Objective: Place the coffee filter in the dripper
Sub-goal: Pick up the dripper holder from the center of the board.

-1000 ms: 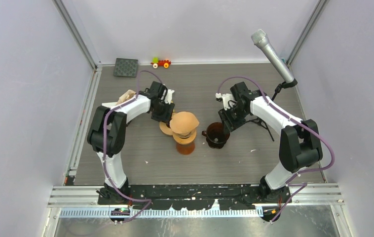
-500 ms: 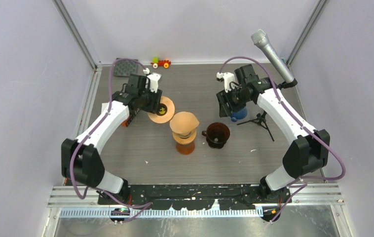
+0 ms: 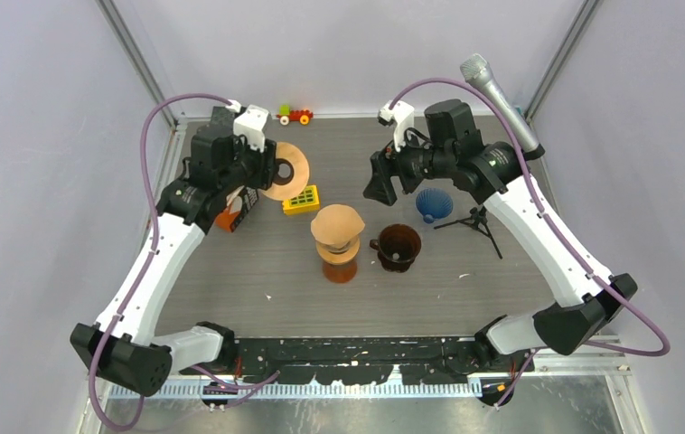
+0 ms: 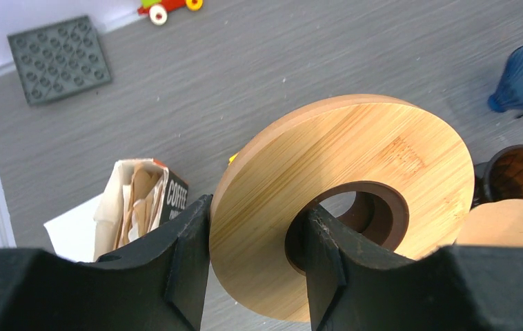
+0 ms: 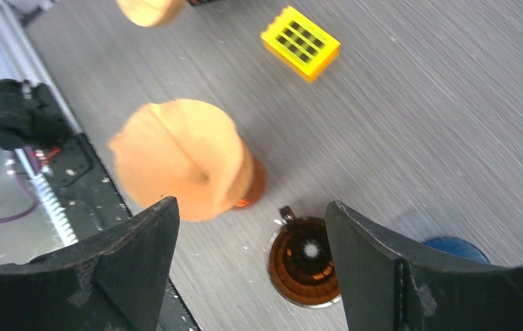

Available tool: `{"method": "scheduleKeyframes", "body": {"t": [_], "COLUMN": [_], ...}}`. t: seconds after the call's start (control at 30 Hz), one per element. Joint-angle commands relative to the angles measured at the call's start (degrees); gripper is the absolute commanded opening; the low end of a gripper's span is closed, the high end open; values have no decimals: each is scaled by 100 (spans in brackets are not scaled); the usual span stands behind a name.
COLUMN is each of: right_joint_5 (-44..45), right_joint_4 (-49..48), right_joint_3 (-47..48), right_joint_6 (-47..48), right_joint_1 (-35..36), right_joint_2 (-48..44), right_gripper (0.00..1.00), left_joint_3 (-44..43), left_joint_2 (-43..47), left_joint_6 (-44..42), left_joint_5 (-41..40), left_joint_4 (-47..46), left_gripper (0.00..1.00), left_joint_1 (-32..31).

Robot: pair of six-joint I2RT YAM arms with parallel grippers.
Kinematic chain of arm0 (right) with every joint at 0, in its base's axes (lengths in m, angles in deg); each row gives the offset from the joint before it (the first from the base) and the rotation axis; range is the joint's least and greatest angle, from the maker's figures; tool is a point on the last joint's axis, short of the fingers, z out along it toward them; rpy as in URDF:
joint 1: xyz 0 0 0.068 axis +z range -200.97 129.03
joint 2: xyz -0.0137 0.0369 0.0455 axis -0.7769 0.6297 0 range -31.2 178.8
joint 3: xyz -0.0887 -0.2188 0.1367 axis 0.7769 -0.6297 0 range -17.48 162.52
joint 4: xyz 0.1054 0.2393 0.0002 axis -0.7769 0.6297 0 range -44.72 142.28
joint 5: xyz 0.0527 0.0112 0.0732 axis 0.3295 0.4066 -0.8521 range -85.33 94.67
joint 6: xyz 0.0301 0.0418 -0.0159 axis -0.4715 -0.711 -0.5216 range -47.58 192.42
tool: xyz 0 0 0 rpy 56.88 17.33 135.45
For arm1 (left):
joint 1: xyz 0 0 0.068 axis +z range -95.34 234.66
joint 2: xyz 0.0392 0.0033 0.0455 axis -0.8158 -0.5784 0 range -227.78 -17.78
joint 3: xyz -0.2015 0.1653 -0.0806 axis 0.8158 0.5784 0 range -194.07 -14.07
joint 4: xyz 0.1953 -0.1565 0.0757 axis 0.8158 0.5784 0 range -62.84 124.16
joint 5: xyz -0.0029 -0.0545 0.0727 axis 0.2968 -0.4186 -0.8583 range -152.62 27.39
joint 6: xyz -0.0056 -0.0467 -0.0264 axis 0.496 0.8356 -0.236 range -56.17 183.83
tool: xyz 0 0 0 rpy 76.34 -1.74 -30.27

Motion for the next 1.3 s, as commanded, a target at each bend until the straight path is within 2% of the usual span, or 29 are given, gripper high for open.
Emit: {"method": "scheduleKeyframes", "body": {"t": [0.0, 0.3, 0.57, 0.73, 0.8, 0.87, 1.0, 1.03, 1.1, 1.2, 1.27], "right_joint_5": [-686, -1623, -1707, -1647, -1621, -1596, -1468, -1413, -1301, -1185, -1128], "right_joint_4": [-310, -545, -701, -749, -751, -754, -785, -806, -823, -813, -783], "right_joint_3": [401, 478, 321, 206, 180, 138, -20, -87, -232, -489, -681], "right_joint_6": [-394, -809, -916, -968, -975, -975, -929, -909, -785, -482, -240], "right_joint_1": [136, 171, 197, 199, 201, 202, 197, 201, 196, 202, 201], "right_joint_2": [82, 250, 232, 297, 311, 293, 143, 59, -129, -478, -735], "right_gripper": [83, 82, 72, 63, 55, 43, 6, 1, 1, 0, 0], "left_joint_3": [-575, -893, -1130, -1209, -1231, -1255, -1294, -1285, -1252, -1205, -1240], "left_joint_2": [16, -234, -541, -649, -673, -684, -667, -653, -605, -514, -482], "left_joint_6": [127, 140, 92, 133, 158, 233, 313, 272, 142, -64, -169], "left_joint_5": [318, 266, 189, 198, 232, 296, 501, 643, 1143, 1951, 2371], "left_joint_4": [-343, -399, -413, -424, -427, -412, -419, -417, -406, -364, -298], "left_gripper": [12, 11, 10, 9, 9, 9, 10, 14, 25, 49, 60], "left_joint_1": [-243, -1256, -1827, -2097, -2139, -2142, -2147, -2143, -2143, -2142, -2143]}}
